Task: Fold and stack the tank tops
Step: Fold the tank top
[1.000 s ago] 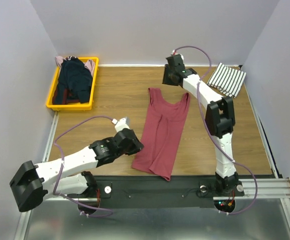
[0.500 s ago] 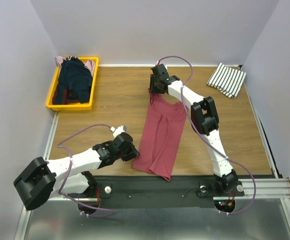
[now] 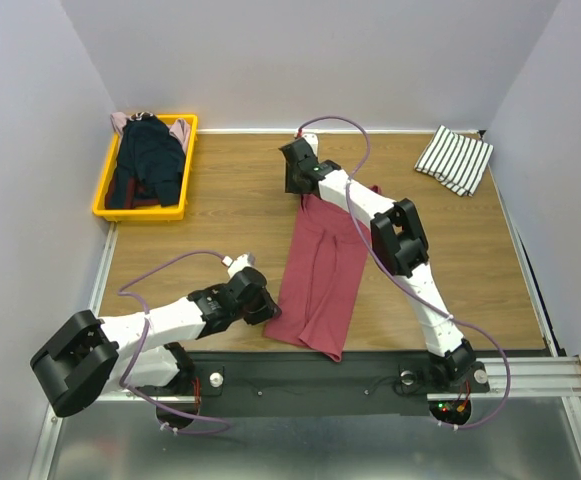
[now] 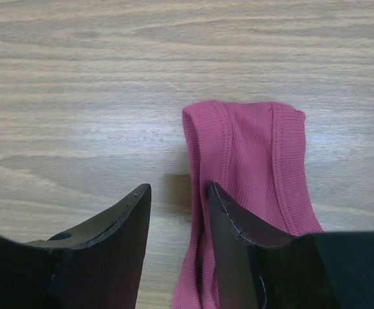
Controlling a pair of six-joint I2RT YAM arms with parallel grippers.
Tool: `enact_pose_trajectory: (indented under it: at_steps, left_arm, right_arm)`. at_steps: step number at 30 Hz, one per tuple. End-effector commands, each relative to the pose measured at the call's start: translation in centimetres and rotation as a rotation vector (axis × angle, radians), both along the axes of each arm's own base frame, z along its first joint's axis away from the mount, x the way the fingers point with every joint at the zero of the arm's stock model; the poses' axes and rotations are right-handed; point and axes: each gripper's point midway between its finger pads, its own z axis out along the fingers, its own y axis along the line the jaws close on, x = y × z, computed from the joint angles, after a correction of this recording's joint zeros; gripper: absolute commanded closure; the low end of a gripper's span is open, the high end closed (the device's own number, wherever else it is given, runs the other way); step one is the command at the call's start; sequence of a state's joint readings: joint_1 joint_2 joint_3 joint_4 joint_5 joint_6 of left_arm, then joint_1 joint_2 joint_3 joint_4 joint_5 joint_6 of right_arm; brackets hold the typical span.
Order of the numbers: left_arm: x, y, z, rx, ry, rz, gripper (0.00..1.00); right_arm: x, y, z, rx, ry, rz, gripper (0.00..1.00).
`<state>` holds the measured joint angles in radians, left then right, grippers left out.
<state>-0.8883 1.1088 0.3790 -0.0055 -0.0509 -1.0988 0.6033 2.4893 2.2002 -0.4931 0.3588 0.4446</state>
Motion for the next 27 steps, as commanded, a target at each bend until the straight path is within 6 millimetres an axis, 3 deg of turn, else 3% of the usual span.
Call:
enact_pose_trajectory:
  at_steps: [1,9,12,13,16,19,21,23,24,25,27]
  left_arm:
    - [0.0,0.1,0.0,-0.017,-0.011,0.000,0.81]
    - [-0.3,0.4,-0.5,-0.012,0.001,0.005,0.82]
    - [-0.4,0.5,-0.7,-0.009,0.007,0.005,0.82]
    - [-0.5,0.5,-0.8,-0.007,0.009,0.004,0.83]
    - [-0.7,0.8,-1.4,0.003,0.024,0.014,0.89]
    - [-0.8,1.0,-1.5,0.004,0.031,0.024,1.00]
    - [-0.9,1.3,-1.8,0.016,0.041,0.037,1.00]
    - [-0.8,1.4,-1.8,0.018,0.043,0.047,1.00]
    - [-1.1,1.8,-2.2,0.037,0.057,0.052,1.00]
    - [-1.1,2.0,-2.2,0.040,0.056,0.058,1.00]
    - [-1.2,2.1,-2.2,0.039,0.059,0.062,1.00]
  right_arm:
    - [1.8,-0.3,1.2,0.010,-0.070,-0.047,0.53]
    - [2.1,-0.8,-0.2,-0.022,-0.063,-0.065,0.55]
    - [2.2,-0.6,-0.2,-0.021,-0.067,-0.061,0.65]
    - [2.3,-0.5,0.0,-0.018,-0.070,-0.061,0.73]
    - [2.3,-0.5,0.7,-0.002,-0.079,-0.073,0.86]
    - [2.5,-0.6,1.8,0.045,-0.085,-0.099,0.93]
    - [2.6,-0.8,2.9,0.112,-0.083,-0.116,1.00]
    - [2.8,-1.0,3.7,0.165,-0.082,-0.120,1.00]
    - [2.3,-1.1,2.8,0.187,-0.049,-0.108,0.99]
    - [2.9,-1.5,4.6,0.248,-0.080,-0.120,1.00]
    - [2.9,-1.9,4.3,0.312,-0.071,-0.107,1.00]
